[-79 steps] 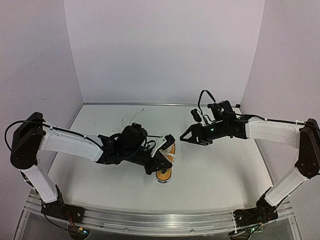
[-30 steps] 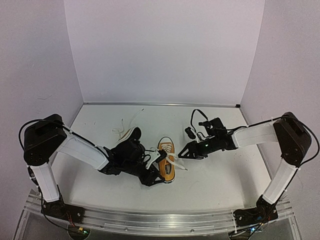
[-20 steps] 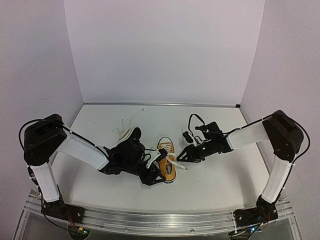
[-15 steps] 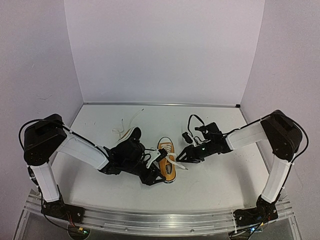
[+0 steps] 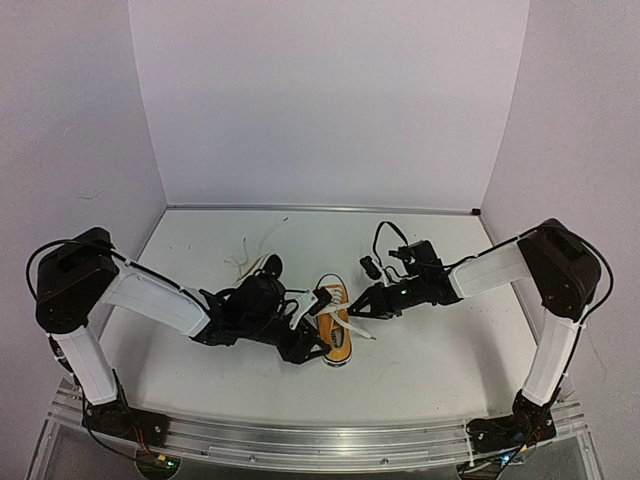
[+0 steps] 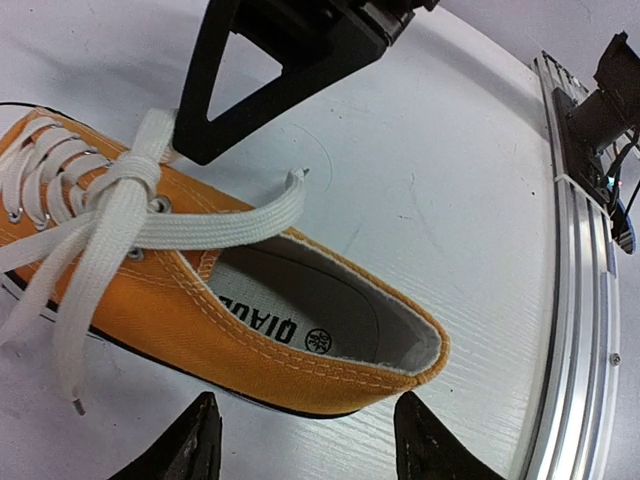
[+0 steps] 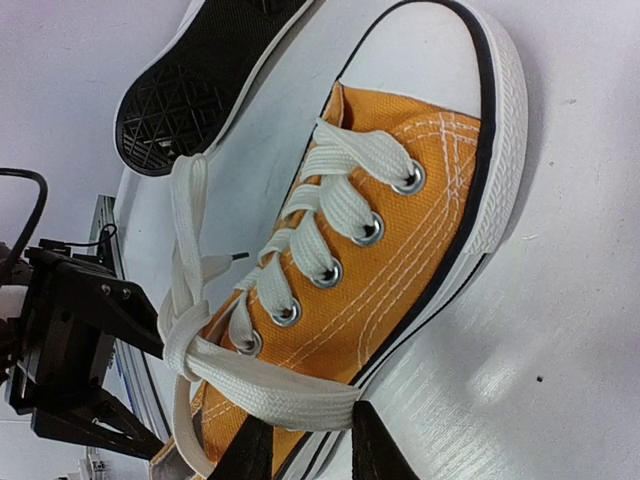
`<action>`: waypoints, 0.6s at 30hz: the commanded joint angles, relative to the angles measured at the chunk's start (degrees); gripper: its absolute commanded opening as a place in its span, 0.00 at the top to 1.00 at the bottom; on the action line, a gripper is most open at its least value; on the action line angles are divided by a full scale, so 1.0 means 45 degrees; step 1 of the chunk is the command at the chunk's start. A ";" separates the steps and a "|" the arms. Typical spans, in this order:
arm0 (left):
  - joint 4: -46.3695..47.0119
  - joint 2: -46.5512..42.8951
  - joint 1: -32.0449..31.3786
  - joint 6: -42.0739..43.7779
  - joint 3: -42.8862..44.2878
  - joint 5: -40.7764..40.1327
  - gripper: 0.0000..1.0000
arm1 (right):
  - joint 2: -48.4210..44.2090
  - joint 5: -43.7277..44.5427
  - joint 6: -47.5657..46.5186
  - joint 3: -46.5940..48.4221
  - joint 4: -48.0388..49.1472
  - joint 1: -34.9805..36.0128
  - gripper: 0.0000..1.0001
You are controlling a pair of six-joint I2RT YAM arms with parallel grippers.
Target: Tie the shoes
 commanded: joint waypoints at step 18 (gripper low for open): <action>0.0987 -0.0460 0.2635 -0.2002 0.0299 -0.1434 0.38 | -0.1093 0.0608 0.0270 -0.0323 0.0508 -0.0023 1.00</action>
